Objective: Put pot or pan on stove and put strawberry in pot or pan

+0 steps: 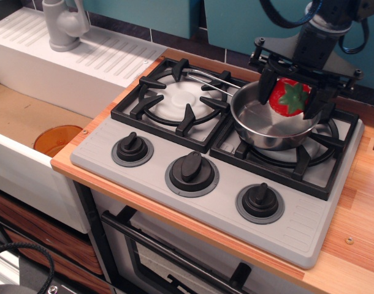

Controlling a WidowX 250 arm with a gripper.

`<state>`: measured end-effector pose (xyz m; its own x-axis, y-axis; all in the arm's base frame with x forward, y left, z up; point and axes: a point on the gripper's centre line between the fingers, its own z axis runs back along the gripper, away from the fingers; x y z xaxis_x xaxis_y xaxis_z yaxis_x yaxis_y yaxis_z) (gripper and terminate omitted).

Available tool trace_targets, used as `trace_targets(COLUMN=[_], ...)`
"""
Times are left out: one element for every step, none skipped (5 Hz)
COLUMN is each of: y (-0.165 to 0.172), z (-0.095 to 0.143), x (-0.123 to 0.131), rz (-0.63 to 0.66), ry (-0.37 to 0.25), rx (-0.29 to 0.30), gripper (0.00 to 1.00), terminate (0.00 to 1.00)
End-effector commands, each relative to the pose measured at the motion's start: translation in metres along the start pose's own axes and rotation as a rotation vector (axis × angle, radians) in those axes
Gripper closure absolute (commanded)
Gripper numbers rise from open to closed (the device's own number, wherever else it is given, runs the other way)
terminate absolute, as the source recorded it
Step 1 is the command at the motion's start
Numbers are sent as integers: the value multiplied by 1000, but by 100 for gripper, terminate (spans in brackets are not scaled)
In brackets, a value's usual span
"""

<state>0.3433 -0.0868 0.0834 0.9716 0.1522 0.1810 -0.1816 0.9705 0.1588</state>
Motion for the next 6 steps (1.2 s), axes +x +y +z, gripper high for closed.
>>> trace_targets(y=[3, 3, 3, 3, 4, 9], z=[7, 8, 13, 20, 29, 38], x=[25, 25, 28, 31, 34, 36], rz=[-11, -17, -17, -19, -20, -31], ry=[-62, -68, -55, -40, -23, -7], rx=[-33, -48, -53, -49, -47, -58], gripper=[0, 0, 0, 0, 0, 0], terminate=[0, 0, 0, 0, 0, 0])
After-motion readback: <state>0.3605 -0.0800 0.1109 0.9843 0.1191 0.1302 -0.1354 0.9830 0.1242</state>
